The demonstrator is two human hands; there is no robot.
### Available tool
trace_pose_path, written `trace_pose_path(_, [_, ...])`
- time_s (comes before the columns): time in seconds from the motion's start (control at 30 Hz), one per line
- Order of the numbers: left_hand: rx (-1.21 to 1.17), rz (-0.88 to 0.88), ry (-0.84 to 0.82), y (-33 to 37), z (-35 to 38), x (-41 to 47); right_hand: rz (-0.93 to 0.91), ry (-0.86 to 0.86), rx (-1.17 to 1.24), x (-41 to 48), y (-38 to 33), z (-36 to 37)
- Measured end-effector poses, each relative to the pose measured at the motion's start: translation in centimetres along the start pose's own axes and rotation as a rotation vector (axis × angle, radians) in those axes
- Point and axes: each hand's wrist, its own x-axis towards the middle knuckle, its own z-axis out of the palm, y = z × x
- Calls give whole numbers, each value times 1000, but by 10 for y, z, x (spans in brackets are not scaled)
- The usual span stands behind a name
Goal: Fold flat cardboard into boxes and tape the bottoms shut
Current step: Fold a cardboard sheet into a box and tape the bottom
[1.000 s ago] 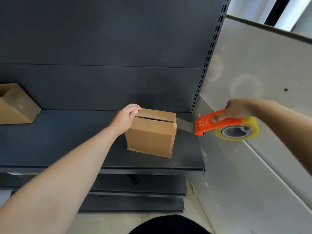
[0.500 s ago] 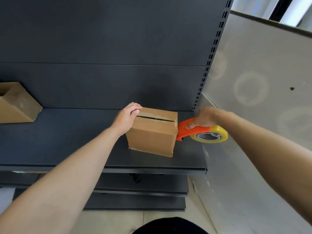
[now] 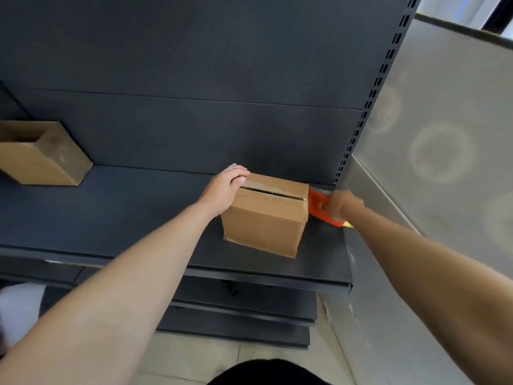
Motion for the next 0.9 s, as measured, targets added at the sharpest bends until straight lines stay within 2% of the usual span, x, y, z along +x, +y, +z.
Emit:
trace_pose_path(0.2, [-69, -66, -8, 4, -2, -4, 17, -60, 186, 24, -3, 26])
trace_pose_path(0.3, [-106, -109, -6, 6, -3, -5, -22, 131, 446, 14, -9, 15])
trace_pose_path(0.4, [-77, -147, 60, 12, -1, -6, 8, 319, 792, -7, -19, 0])
trace_pose_path(0.43, [-53, -156, 85, 13, 1, -7, -1, 353, 840, -14, -23, -4])
trace_pose_path(0.53, [45, -167, 185, 16, 3, -9, -17, 287, 860, -37, -37, -8])
trace_pose_path(0.67, [51, -214, 346, 17, 8, -8, 99, 199, 827, -38, -47, 2])
trace_pose_path(0.8, [71, -346, 375, 20, 8, -8, 204, 192, 865, -39, -50, 2])
trace_pose_path(0.9, [63, -407, 316, 19, 9, -3, 256, 227, 809, -42, -56, 1])
